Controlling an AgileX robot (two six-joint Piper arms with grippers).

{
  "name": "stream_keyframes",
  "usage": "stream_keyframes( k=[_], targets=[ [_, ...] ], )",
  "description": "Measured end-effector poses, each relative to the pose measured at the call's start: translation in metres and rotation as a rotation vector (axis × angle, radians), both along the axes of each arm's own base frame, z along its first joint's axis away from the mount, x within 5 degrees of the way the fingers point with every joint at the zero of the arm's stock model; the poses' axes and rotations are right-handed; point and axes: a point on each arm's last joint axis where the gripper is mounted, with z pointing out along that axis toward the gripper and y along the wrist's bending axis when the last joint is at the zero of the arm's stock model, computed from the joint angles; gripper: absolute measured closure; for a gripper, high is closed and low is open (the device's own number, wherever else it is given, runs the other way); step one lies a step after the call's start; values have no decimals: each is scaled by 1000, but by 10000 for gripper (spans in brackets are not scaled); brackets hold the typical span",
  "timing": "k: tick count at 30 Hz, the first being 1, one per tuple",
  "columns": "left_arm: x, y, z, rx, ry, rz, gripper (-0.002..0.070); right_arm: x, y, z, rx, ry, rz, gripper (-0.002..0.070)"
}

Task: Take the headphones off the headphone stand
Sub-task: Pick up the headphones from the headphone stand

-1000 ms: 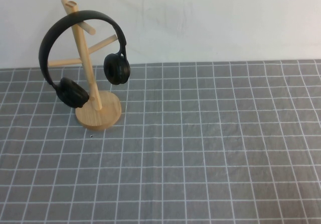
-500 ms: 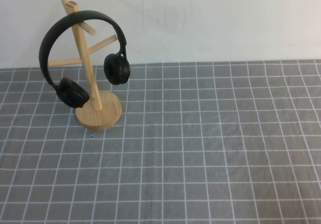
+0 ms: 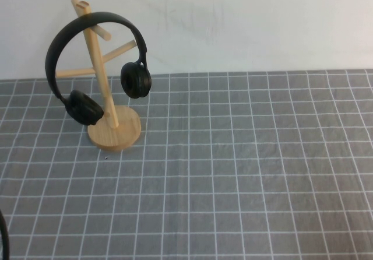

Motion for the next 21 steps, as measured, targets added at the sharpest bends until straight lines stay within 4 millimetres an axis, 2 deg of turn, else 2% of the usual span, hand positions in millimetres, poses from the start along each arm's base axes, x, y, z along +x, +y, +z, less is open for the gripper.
stream_keyframes(
  k=[4, 8, 14, 17, 21],
  targets=[
    [15, -2, 0, -62, -4, -12, 674, 0, 0, 0, 0, 0, 0, 682],
    [32, -3, -7, -19, 55, -18, 674, 0, 0, 0, 0, 0, 0, 682],
    [61, -5, -15, 106, 204, -53, 674, 0, 0, 0, 0, 0, 0, 682],
    [74, -9, -8, 214, 250, -108, 674, 0, 0, 0, 0, 0, 0, 682],
    [90, -24, 3, 392, 283, -246, 674, 0, 0, 0, 0, 0, 0, 682]
  ],
)
